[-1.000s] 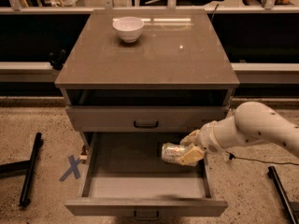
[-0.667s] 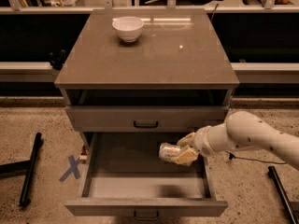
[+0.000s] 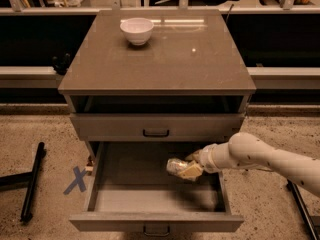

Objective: Place 7up can into middle drawer

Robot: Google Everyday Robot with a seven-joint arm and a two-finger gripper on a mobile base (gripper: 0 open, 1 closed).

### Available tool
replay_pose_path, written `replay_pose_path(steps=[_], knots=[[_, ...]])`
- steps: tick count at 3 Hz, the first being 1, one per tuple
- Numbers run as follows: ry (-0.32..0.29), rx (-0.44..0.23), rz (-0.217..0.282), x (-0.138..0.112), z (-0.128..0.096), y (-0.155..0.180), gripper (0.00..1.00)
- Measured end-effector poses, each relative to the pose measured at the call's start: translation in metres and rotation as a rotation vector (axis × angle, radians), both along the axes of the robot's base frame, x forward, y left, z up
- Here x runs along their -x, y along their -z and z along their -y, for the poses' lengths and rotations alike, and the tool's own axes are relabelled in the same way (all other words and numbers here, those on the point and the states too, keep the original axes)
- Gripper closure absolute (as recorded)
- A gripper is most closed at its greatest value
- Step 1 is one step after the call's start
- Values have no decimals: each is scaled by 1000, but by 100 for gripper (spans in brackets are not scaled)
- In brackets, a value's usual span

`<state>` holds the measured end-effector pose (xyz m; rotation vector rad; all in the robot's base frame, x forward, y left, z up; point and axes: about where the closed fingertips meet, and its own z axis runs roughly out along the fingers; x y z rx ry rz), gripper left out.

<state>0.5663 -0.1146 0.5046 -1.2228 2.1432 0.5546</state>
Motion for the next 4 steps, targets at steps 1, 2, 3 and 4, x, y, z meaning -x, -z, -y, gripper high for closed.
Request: replay_pose_path(steps=[1, 2, 3, 4], knots=[[36, -8, -7, -8, -5, 25, 100], [75, -7, 3, -21, -12, 52, 74], [90, -6, 11, -29, -18, 67, 51], [93, -7, 16, -33, -18, 77, 27]])
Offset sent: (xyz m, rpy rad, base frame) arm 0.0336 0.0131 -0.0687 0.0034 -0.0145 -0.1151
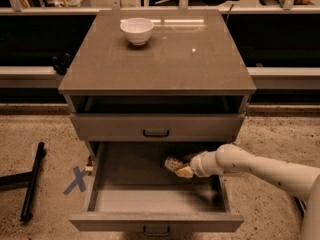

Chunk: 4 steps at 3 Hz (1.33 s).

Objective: Place 7up can into middle drawer

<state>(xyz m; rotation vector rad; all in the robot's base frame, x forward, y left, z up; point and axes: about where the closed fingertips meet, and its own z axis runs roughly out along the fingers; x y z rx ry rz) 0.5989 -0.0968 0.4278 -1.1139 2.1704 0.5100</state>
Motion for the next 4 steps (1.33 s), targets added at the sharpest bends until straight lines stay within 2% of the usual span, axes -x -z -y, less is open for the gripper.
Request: replay_pose_path(steps=[1, 2, 3, 4], knots=[[-7, 0, 10, -5, 0, 2, 5], [-10, 2, 18, -7, 1, 0, 0], [10, -5, 39, 3, 22, -17, 0], [44, -45, 61, 43, 63, -56, 0]])
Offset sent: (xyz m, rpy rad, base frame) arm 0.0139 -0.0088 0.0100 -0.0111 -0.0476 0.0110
